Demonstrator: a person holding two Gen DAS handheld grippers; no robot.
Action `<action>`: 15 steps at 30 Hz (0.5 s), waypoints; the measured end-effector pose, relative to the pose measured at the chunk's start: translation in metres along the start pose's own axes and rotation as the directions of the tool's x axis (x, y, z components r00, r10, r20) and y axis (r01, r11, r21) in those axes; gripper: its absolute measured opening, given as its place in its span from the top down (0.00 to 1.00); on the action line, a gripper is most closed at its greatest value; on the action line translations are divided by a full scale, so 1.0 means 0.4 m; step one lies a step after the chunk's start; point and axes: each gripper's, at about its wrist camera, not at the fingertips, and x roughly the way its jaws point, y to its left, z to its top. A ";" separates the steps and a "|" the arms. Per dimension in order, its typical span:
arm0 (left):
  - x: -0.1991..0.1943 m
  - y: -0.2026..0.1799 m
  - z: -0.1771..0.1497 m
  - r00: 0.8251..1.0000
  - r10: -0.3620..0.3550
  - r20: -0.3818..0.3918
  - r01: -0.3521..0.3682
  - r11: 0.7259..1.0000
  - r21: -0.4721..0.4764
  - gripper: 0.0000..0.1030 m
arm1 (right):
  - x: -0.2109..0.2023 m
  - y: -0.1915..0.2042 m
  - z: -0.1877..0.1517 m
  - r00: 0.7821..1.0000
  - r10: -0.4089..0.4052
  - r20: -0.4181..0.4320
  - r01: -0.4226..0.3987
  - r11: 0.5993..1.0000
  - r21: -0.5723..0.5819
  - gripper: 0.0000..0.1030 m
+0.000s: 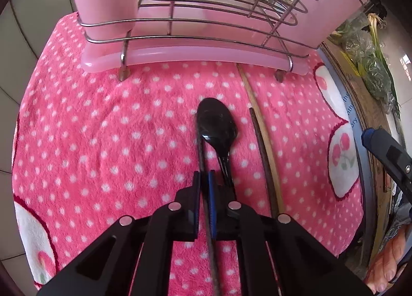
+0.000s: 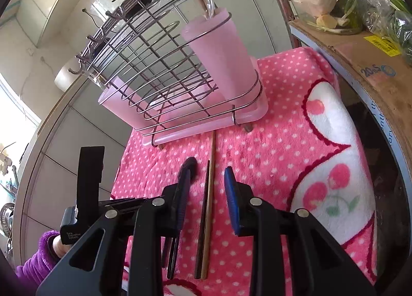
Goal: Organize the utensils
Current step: 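Move the left tool back to the cloth and grasp a thin black chopstick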
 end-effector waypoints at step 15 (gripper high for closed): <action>-0.067 0.222 -0.001 0.999 0.050 0.020 -0.046 0.987 -0.155 0.95 | 0.181 0.035 0.018 0.976 -0.044 -0.214 0.044 0.999 -0.008 0.73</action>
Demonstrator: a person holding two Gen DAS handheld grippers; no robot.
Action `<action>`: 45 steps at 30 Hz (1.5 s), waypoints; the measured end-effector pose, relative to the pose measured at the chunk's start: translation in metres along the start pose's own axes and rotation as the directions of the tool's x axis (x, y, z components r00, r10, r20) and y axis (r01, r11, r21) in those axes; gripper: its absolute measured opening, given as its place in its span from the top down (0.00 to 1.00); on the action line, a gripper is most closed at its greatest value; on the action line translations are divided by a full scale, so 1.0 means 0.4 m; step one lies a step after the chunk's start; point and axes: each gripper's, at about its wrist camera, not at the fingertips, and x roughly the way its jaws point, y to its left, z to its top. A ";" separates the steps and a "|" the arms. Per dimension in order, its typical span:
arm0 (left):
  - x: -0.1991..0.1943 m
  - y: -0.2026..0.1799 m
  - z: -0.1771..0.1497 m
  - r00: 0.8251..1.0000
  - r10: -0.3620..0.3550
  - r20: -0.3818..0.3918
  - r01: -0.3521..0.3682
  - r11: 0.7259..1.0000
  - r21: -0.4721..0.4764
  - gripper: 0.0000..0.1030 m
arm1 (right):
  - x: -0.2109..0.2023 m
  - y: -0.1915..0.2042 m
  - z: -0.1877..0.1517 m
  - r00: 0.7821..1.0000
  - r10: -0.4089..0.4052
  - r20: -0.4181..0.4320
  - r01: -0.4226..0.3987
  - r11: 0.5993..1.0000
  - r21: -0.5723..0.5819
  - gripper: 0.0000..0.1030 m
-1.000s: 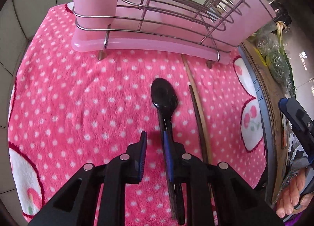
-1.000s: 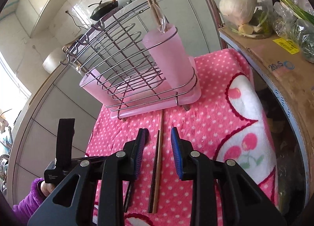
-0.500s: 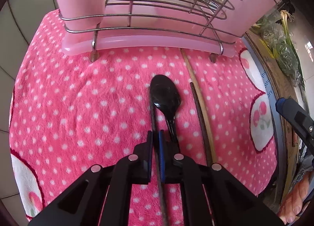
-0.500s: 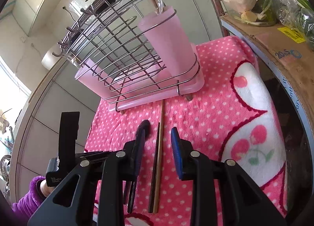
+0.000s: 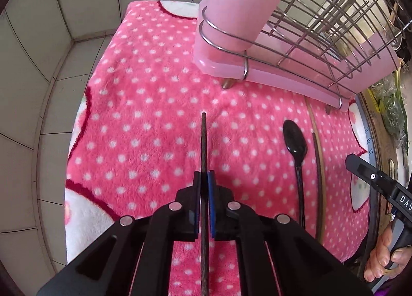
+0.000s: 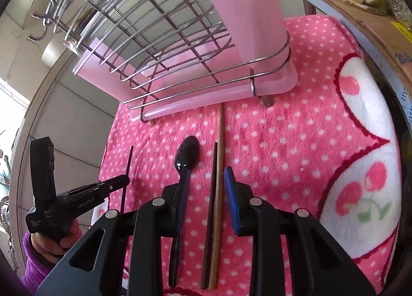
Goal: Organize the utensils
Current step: 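Grasp a wooden chopstick with the right tool while the left tool holds the black chopstick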
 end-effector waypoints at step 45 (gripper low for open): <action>0.021 0.049 0.085 0.987 0.033 -0.158 -0.022 0.997 0.071 0.93 | 0.069 -0.037 0.071 0.969 -0.218 -0.118 0.211 0.975 -0.069 0.74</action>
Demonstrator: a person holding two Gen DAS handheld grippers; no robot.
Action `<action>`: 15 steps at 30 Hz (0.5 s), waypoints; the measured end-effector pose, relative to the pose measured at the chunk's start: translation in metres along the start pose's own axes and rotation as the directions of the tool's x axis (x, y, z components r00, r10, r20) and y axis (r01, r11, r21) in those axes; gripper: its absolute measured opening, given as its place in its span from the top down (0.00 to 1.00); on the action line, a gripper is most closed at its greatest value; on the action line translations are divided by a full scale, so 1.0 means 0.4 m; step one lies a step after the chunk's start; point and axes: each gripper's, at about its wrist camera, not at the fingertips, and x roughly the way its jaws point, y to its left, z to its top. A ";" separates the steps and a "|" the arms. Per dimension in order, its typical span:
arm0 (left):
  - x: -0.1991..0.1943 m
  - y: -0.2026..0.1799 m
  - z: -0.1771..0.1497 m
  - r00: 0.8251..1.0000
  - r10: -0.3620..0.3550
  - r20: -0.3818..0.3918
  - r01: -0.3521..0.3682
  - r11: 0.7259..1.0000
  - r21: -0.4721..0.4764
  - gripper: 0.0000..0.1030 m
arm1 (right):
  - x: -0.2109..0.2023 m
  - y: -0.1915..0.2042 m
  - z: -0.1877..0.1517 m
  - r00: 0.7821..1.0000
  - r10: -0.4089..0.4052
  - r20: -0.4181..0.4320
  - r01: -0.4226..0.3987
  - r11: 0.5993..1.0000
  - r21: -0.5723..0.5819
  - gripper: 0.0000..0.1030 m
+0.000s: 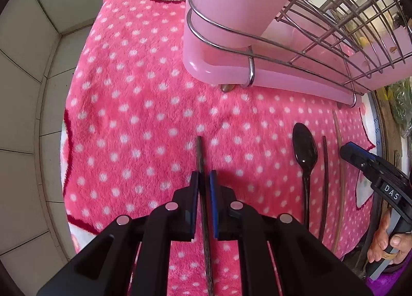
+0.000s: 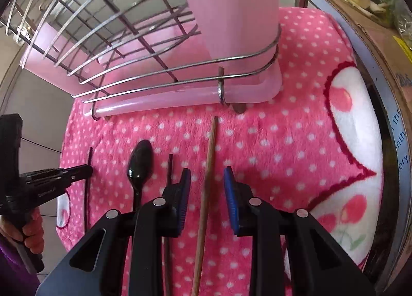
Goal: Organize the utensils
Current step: 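Grasp a wooden chopstick with the right tool while the left tool holds the black chopstick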
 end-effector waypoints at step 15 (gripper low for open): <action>-0.116 0.013 -0.098 0.971 -0.061 0.230 0.063 0.998 -0.002 0.96 | -0.156 -0.035 -0.097 0.967 0.119 0.224 -0.128 0.992 0.023 0.94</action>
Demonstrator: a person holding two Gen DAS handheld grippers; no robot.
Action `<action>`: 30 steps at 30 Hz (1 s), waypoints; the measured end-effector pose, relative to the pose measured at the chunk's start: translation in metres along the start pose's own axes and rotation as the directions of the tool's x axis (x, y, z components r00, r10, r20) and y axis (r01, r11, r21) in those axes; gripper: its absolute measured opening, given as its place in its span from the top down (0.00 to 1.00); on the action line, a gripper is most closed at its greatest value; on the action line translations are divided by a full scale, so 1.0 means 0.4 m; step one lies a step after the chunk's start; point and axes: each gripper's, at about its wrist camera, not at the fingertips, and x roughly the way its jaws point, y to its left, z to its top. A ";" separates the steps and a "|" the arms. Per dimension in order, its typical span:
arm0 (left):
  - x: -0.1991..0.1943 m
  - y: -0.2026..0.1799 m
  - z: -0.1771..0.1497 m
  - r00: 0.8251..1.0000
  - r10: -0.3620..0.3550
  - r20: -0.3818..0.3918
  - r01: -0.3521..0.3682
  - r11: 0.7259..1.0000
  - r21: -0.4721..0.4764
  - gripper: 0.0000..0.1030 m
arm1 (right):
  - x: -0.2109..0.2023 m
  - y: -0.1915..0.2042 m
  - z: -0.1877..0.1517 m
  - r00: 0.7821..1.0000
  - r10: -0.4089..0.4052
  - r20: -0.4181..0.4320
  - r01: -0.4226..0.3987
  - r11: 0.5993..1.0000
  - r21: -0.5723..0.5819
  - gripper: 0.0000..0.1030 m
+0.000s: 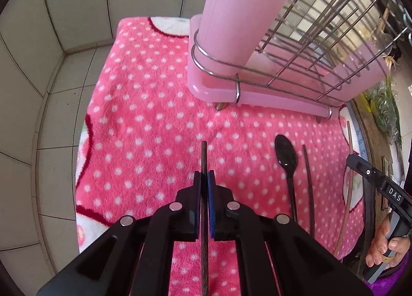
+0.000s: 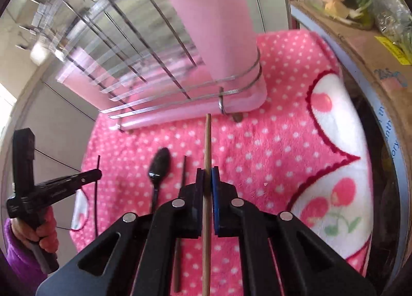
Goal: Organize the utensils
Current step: 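Lift both chopsticks upright and carry them over the pink cup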
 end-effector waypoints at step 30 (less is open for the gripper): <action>-0.496 -0.082 0.147 0.745 -0.151 0.649 0.174 0.984 0.029 0.96 | -0.496 0.123 0.207 0.753 0.084 0.652 0.009 0.990 -0.138 0.94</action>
